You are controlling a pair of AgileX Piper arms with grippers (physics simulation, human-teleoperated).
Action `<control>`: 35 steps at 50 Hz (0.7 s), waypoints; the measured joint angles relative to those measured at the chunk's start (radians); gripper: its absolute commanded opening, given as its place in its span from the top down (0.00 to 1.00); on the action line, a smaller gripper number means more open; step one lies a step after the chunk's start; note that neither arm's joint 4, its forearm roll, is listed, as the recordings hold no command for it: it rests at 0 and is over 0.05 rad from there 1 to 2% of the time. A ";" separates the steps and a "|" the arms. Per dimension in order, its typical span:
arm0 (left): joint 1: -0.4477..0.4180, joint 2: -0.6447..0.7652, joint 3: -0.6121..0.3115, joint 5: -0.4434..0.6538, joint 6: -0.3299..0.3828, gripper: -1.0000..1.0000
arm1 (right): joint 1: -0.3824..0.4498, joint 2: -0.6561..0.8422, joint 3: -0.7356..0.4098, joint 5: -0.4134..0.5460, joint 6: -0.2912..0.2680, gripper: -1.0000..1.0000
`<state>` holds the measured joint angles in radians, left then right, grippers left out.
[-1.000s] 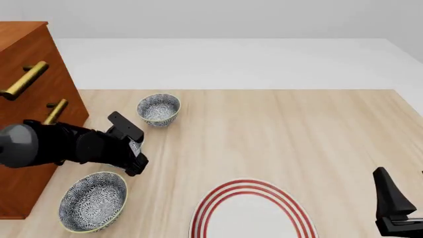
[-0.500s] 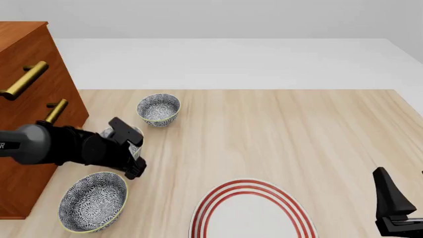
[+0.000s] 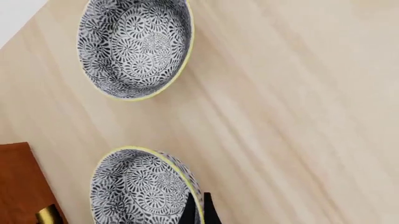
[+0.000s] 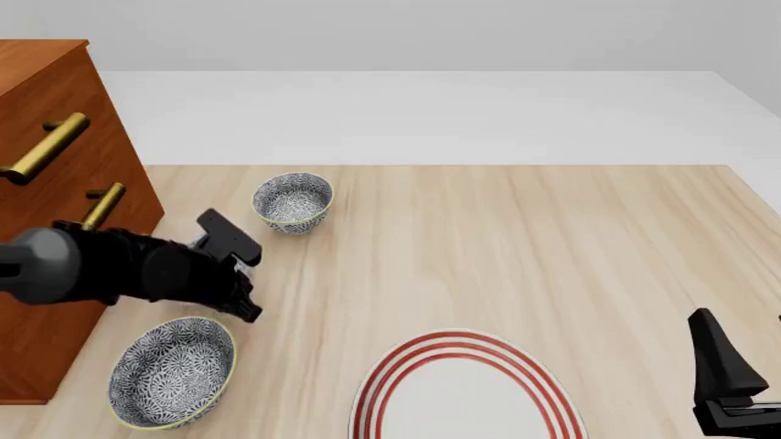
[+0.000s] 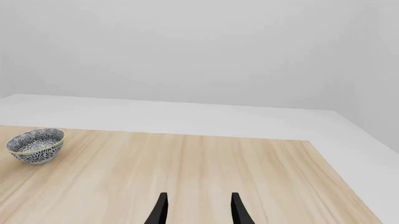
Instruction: Pick up the bowl and put it in the middle on the plate.
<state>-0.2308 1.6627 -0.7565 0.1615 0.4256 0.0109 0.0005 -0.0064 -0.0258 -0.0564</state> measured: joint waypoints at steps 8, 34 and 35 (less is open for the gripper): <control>-0.012 -0.045 -0.008 0.031 0.015 1.00 | 0.000 0.000 0.000 0.000 0.000 0.00; -0.140 -0.219 -0.054 0.158 -0.025 1.00 | 0.001 0.000 0.001 -0.001 0.000 0.00; -0.147 -0.225 -0.056 0.164 -0.026 1.00 | 0.001 0.000 0.001 -0.001 0.000 0.00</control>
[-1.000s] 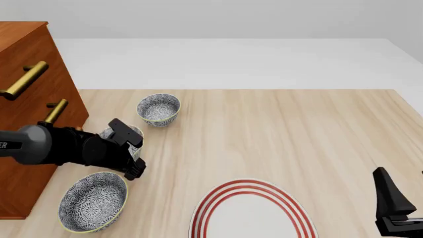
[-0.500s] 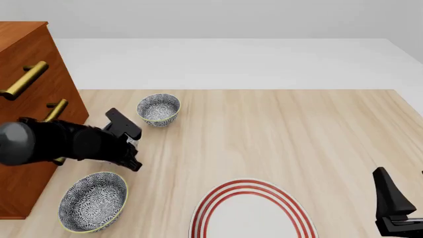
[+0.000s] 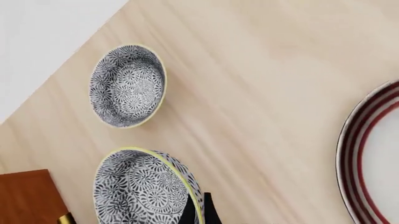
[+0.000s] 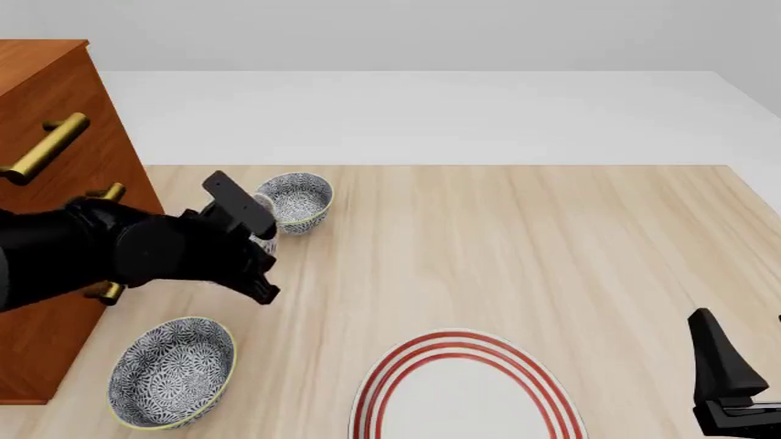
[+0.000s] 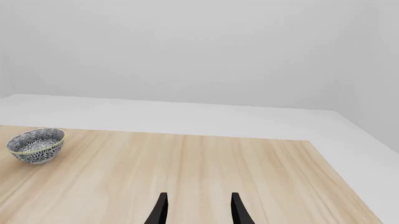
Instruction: Pick up the bowl and put it in the middle on the plate.
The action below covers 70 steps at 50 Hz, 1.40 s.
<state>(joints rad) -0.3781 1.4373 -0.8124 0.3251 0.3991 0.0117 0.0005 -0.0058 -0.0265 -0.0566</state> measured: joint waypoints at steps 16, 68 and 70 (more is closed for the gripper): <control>-0.129 -0.065 -0.030 0.059 -0.005 1.00 | 0.000 0.000 -0.001 0.001 0.000 0.00; -0.569 -0.130 -0.099 0.128 -0.097 1.00 | 0.001 0.000 0.001 0.000 0.000 0.00; -0.590 -0.128 -0.106 0.132 -0.104 1.00 | 0.001 0.000 0.001 -0.001 0.000 0.00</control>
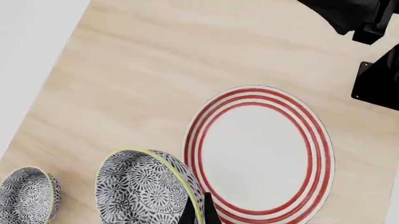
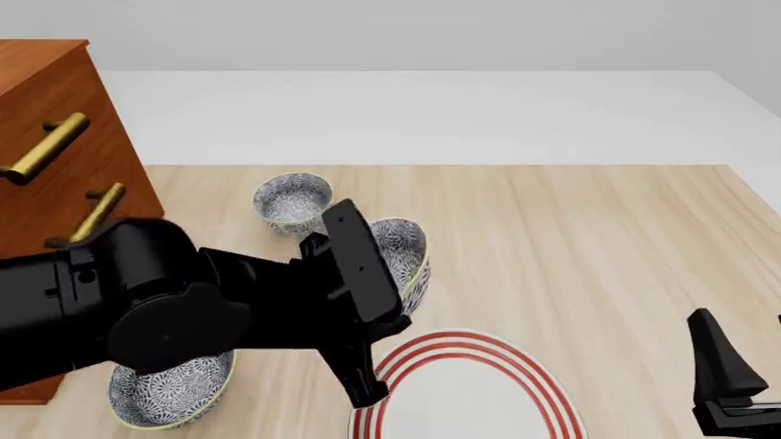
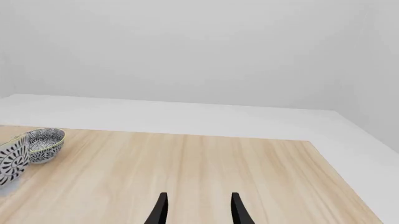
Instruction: Pick up the bowl and put it in the middle on the plate.
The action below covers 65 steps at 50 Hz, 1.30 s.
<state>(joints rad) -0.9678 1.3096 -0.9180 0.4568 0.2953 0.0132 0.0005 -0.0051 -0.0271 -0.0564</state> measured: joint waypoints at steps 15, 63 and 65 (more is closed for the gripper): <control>-0.125 0.009 -0.045 0.037 -0.021 1.00 | 0.000 0.000 -0.001 0.001 0.000 0.00; -0.325 0.137 -0.037 0.019 -0.112 1.00 | 0.001 0.000 -0.001 0.001 0.000 0.00; -0.328 0.145 -0.034 0.014 -0.113 1.00 | 0.001 0.000 -0.001 0.002 0.000 0.00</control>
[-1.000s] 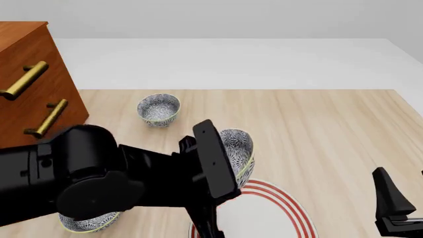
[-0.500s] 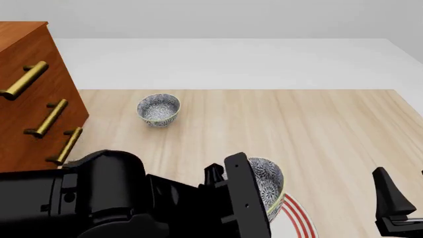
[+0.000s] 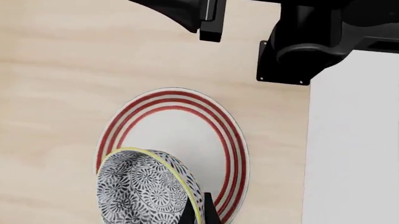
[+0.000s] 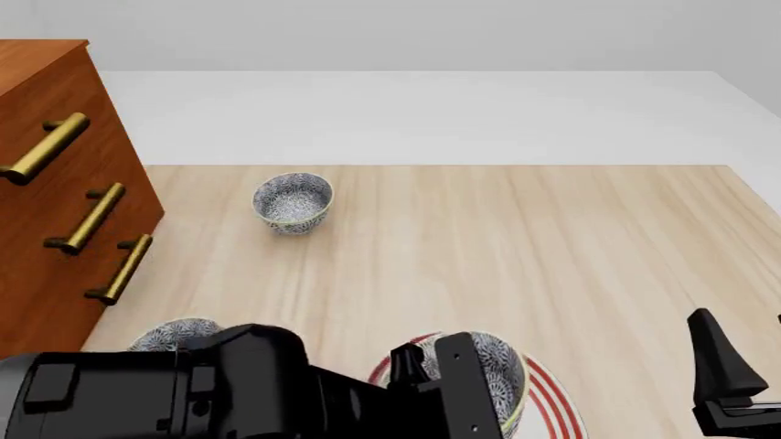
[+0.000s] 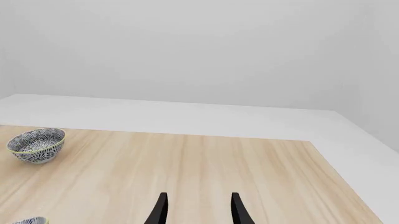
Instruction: Pick up the bowl and put it in the middle on the plate.
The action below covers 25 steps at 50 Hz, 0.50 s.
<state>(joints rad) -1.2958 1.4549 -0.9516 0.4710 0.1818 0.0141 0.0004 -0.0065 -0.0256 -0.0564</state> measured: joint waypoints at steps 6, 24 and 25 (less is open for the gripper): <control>-0.007 0.023 0.010 -0.017 -0.009 1.00 | 0.000 0.000 0.000 0.000 0.000 0.00; -0.021 0.083 0.046 -0.073 -0.032 1.00 | 0.000 0.000 0.000 0.000 0.000 0.00; -0.022 0.086 0.048 -0.076 -0.033 1.00 | 0.000 0.000 0.000 0.000 0.000 0.00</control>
<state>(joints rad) -1.3174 1.5408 -0.9038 0.3947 0.1490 0.0142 0.0004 -0.0068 -0.0253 -0.0564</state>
